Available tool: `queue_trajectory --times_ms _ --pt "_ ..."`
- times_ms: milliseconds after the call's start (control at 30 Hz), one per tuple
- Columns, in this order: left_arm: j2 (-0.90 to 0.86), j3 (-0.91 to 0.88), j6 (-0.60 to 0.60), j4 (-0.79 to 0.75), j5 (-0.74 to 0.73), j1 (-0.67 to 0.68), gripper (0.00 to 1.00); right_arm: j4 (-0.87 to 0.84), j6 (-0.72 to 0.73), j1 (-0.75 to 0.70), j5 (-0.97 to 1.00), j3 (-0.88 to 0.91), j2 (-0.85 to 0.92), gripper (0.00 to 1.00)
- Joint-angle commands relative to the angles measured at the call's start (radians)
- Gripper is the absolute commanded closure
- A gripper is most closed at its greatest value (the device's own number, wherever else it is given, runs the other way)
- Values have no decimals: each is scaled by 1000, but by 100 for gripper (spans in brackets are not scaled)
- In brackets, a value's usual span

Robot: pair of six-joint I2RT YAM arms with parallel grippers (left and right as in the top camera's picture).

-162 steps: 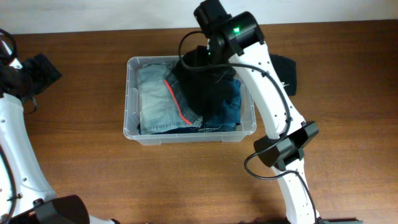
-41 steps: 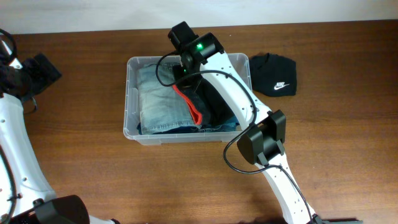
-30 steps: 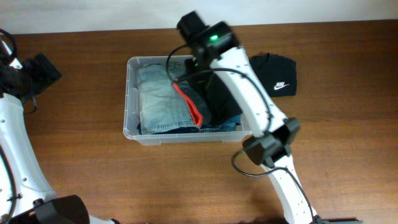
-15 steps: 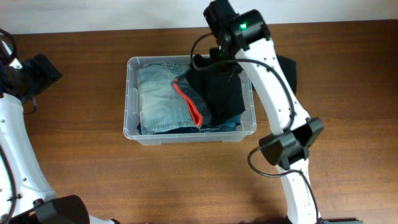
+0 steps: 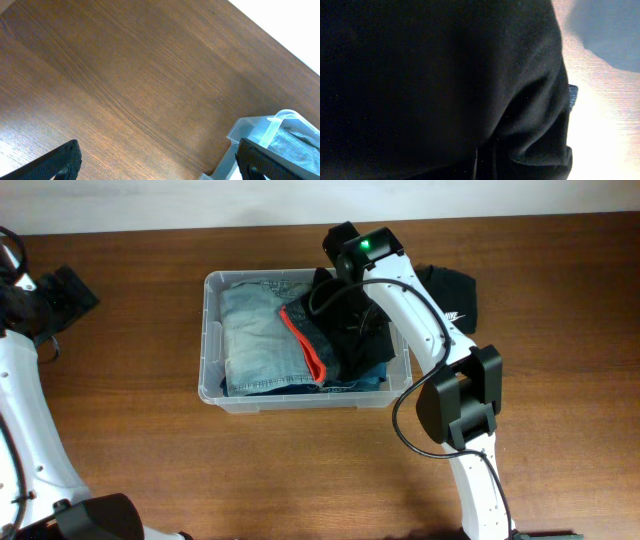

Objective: Pack container
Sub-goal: 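Tuck the black shorts down inside the bin with the right gripper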

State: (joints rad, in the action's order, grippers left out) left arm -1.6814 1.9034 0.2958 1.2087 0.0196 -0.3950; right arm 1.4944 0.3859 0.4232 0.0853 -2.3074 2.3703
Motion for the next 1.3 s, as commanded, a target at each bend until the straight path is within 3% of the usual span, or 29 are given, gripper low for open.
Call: queue_trajectory --times_ms 0,200,300,600,967,1267 --pt "-11 -5 6 1 6 -3 1 8 12 1 5 -84 -40 95" --pt "-11 -5 6 1 6 -3 1 -10 10 2 -4 -309 -68 94" --pt "-11 -5 6 1 6 -3 1 -64 -24 2 -37 -340 -68 89" --pt "-11 -5 6 1 6 -3 1 -159 -30 3 -130 -237 2 89" --pt "-11 -5 6 1 6 -3 1 -306 -29 2 -186 48 32 92" --pt "-11 -5 6 1 6 -3 1 -224 -31 2 -105 -66 -59 90"
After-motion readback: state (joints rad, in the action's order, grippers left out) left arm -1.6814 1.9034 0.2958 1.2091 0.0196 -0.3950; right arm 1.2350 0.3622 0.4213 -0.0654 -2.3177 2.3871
